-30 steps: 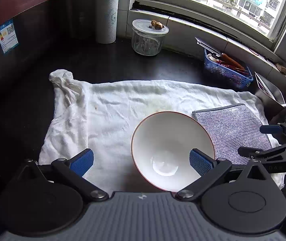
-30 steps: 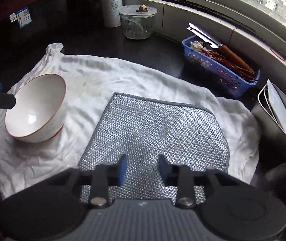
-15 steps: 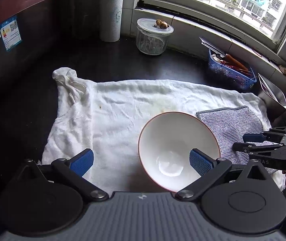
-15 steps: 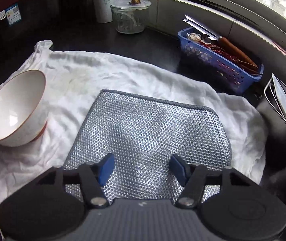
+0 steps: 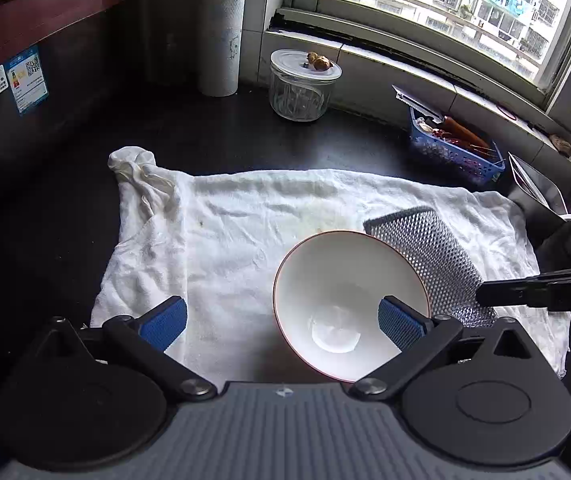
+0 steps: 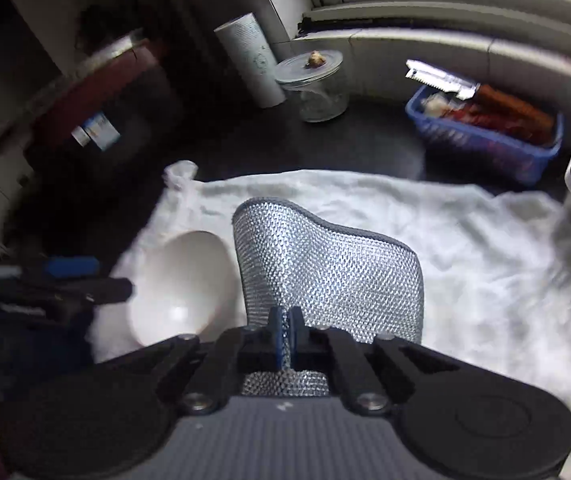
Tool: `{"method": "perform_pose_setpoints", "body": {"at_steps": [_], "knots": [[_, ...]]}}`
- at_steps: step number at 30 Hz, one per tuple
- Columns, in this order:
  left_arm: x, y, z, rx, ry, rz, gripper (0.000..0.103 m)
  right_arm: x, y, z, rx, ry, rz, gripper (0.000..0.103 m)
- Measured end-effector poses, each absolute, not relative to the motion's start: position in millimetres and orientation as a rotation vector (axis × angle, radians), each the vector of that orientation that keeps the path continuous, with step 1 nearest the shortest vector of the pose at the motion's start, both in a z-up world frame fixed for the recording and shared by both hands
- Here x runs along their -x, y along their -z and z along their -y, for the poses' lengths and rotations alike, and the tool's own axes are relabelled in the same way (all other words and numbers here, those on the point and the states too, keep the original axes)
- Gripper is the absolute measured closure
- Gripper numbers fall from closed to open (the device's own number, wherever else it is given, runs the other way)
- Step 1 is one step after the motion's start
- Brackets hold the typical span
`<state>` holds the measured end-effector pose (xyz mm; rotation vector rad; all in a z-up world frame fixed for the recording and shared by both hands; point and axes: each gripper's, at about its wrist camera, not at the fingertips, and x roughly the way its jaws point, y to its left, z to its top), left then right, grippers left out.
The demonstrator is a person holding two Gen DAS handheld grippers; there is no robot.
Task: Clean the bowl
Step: 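Grasp the mesh pad with the right tool and lift it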
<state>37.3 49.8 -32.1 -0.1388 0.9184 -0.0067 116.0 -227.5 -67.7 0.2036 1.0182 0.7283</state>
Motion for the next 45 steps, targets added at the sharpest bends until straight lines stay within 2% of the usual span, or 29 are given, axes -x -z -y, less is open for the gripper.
{"method": "perform_pose_setpoints", "body": {"at_steps": [2,5,7,8,9,10,12,23,24,27,29,30,32,35,37,41,43,44,45], "knots": [[-35,31,-50,0.135,0.006,-0.913,0.0,-120,79,230,-0.22,-0.697,-1.051,0.099],[-34,31,-53,0.143,-0.002,-0.92,0.0,-121,85,227,-0.082,-0.591,-1.047,0.09],[-34,31,-55,0.145,-0.006,-0.92,0.0,-121,85,225,-0.02,-0.56,-1.048,0.081],[-34,31,-56,0.145,-0.006,-0.918,0.0,-120,84,225,-0.028,-0.561,-1.048,0.074],[-34,30,-56,0.145,-0.006,-0.916,0.0,-119,83,222,-0.026,-0.559,-1.047,0.051],[-35,30,-56,0.146,-0.004,-0.915,0.0,-118,81,218,-0.011,-0.553,-1.044,0.033],[-35,31,-56,0.146,0.0,-0.917,0.0,-116,80,211,0.005,-0.551,-1.031,0.031],[-36,38,-59,0.157,0.011,-0.938,0.0,-113,99,173,0.098,-0.597,-1.064,0.034],[-37,39,-60,0.162,0.018,-0.943,0.0,-113,101,169,0.118,-0.597,-1.057,0.04],[-39,44,-60,0.19,0.038,-0.963,0.0,-114,107,165,0.157,-0.585,-1.061,0.07],[-41,48,-59,0.192,0.051,-0.974,0.001,-115,109,168,0.15,-0.584,-1.06,0.08],[-41,51,-59,0.19,0.059,-0.976,0.001,-115,109,170,0.154,-0.583,-1.055,0.09],[-42,55,-59,0.186,0.062,-0.966,0.001,-115,107,176,0.139,-0.586,-1.054,0.096],[-45,60,-58,0.166,0.063,-0.951,0.019,-113,90,189,0.126,-0.574,-1.008,0.096],[-50,66,-58,0.156,0.07,-0.959,0.046,-112,74,199,0.096,-0.572,-0.963,0.096],[-60,80,-60,0.165,0.073,-1.01,0.054,-110,51,208,0.082,-0.58,-0.881,0.096],[-63,85,-59,0.157,0.083,-1.024,0.07,-110,46,208,0.079,-0.599,-0.856,0.096],[-64,86,-58,0.156,0.089,-1.03,0.072,-110,45,206,0.085,-0.608,-0.848,0.096],[-65,88,-58,0.164,0.099,-1.036,0.079,-109,44,203,0.088,-0.625,-0.841,0.096]]}}
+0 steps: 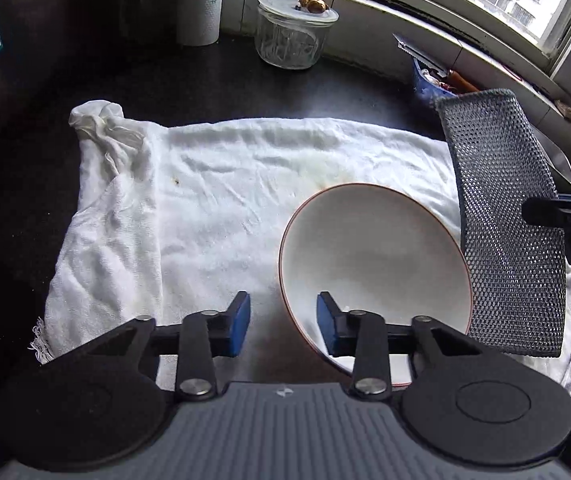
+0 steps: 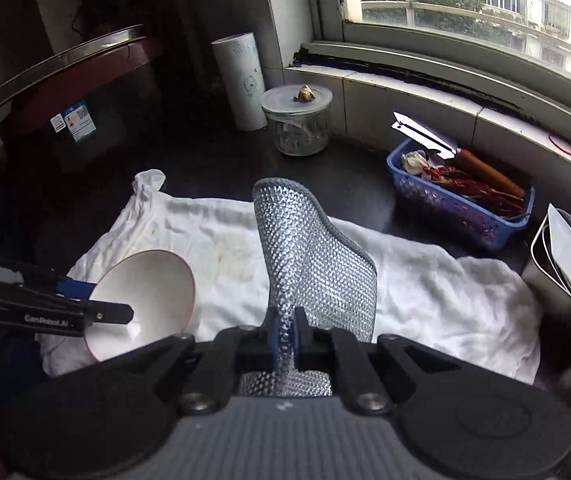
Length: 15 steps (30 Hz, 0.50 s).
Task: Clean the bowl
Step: 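Grasp the mesh pad with the right tool and lift it, then grasp the bowl rim with the left tool while the right tool brings the pad inside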
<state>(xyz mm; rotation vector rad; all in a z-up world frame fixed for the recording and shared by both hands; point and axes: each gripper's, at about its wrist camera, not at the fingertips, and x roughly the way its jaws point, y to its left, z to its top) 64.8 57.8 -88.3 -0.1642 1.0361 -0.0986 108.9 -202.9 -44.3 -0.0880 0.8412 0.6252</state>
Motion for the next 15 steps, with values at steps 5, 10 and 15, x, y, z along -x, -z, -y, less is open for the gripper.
{"method": "perform_pose_setpoints", "body": {"at_steps": [5,10,15], "knots": [[-65,90,-51,0.156,0.116,-1.034,0.087,-101,38,185,0.09,-0.701,-0.776,0.097],[-58,88,-44,0.138,0.091,-1.009,0.088,-68,10,158,0.242,-0.731,-0.448,0.098],[-54,87,-47,0.173,0.085,-1.008,0.088,-50,22,128,0.387,-0.831,-0.32,0.098]]}}
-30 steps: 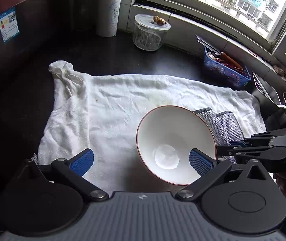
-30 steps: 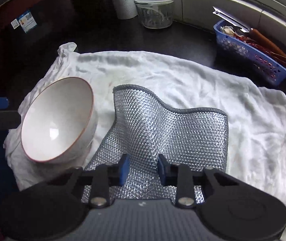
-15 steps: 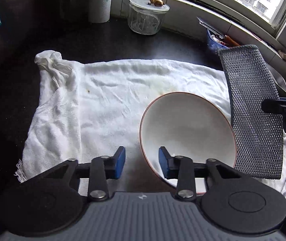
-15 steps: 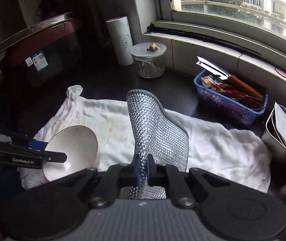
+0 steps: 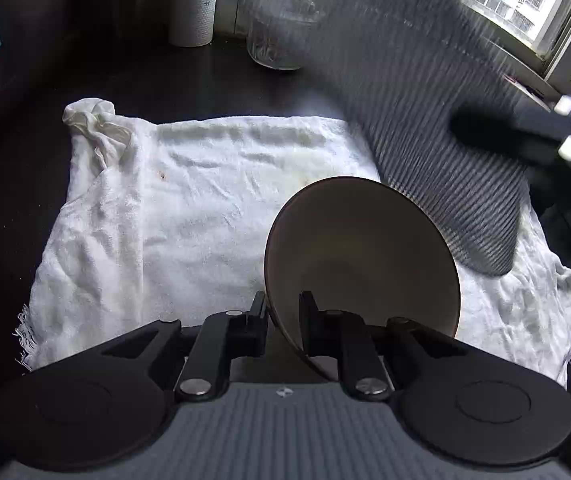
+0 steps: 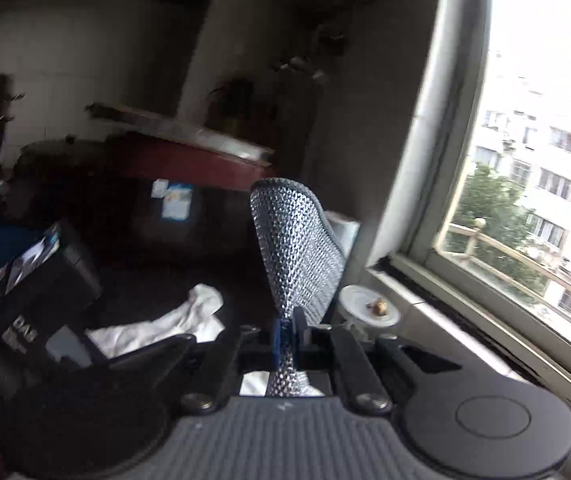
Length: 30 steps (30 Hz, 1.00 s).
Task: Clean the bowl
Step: 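Grasp the bowl rim with the left tool while the right tool brings the pad inside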
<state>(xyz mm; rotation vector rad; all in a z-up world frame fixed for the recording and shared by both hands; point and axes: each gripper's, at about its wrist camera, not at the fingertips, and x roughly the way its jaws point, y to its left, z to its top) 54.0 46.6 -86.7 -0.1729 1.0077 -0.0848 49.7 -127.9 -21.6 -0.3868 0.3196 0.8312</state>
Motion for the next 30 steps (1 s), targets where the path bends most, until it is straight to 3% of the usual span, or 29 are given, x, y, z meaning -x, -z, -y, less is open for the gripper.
{"method": "perform_pose_setpoints", "body": {"at_steps": [4,6,15,18,21,26,30], "knots": [[-51,84,-47,0.182,0.102,-0.998,0.088,-78,65,117,0.286,-0.952,-0.653,0.098],[-51,84,-47,0.187,0.107,-0.995,0.088,-83,73,110,0.312,-0.981,-0.723,0.097],[-51,85,-47,0.18,0.119,-1.002,0.086,-90,92,85,0.454,-0.928,-0.825,0.092],[-51,85,-46,0.168,0.121,-1.005,0.086,-89,102,77,0.506,-0.897,-0.841,0.087],[-49,84,-44,0.149,0.125,-1.008,0.086,-85,104,71,0.525,-0.898,-0.84,0.07],[-49,82,-39,0.138,0.126,-1.028,0.085,-81,104,75,0.497,-0.903,-0.88,0.075],[-44,90,-41,0.25,0.122,-1.085,0.086,-73,105,84,0.476,-0.884,-0.892,0.088]]}}
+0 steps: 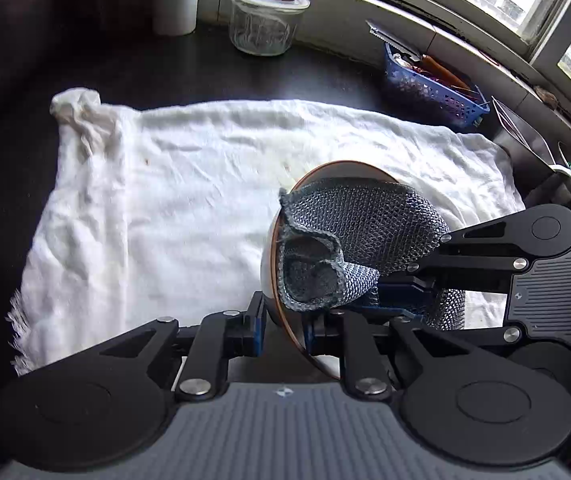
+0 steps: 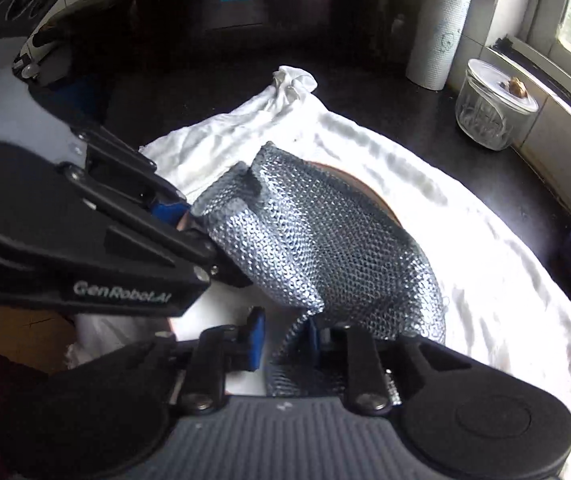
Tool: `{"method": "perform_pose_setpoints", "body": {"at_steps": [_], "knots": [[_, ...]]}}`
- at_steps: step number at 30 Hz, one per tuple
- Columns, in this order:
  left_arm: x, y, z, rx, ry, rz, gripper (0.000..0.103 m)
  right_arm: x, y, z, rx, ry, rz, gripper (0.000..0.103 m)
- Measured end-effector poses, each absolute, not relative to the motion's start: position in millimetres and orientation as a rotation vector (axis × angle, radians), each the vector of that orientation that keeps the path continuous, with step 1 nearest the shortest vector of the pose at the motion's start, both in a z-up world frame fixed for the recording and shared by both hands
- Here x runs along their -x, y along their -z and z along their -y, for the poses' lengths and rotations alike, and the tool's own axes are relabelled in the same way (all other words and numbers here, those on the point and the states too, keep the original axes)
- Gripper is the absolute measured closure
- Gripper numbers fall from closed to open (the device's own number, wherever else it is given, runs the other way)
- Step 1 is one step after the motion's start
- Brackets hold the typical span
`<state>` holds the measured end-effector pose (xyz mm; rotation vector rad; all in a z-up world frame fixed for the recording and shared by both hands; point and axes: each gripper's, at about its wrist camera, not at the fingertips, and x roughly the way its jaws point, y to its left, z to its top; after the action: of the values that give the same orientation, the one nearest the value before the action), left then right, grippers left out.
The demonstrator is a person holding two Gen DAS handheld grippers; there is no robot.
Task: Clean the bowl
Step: 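Grasp the bowl rim with the left tool while the right tool brings the pad inside, then tilt the bowl with the left tool while the right tool scrubs inside with the pad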
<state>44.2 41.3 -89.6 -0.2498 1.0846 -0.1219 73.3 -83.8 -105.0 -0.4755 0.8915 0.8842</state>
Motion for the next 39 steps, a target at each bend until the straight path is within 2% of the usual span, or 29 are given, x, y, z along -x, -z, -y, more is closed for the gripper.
{"method": "perform_pose_setpoints", "body": {"at_steps": [5,7,10,15,20,25,30,33,39], "knots": [[-27,113,-62,0.586,0.091,-1.08,0.09,-66,109,93,0.369,-0.885,-0.939,0.094],[-20,122,-70,0.707,0.079,-1.047,0.089,-63,113,100,0.301,-0.88,-0.963,0.1],[-13,142,-83,0.937,0.083,-1.008,0.089,-59,115,106,0.25,-0.868,-0.961,0.1],[-20,161,-84,1.167,0.137,-0.969,0.088,-58,104,113,0.271,-0.813,-0.909,0.1],[-44,177,-77,1.323,0.163,-1.022,0.088,-66,93,118,0.312,-0.741,-0.85,0.1],[-52,167,-64,1.207,0.17,-1.087,0.086,-83,94,118,0.38,-0.706,-0.87,0.1],[-69,104,-35,0.504,0.167,-1.071,0.085,-92,99,114,0.424,-0.753,-0.915,0.1],[-76,79,-22,0.227,0.163,-1.022,0.086,-92,100,109,0.479,-0.774,-0.912,0.1],[-100,90,-57,0.481,0.141,-1.165,0.09,-108,93,98,0.591,-0.793,-0.907,0.1]]}}
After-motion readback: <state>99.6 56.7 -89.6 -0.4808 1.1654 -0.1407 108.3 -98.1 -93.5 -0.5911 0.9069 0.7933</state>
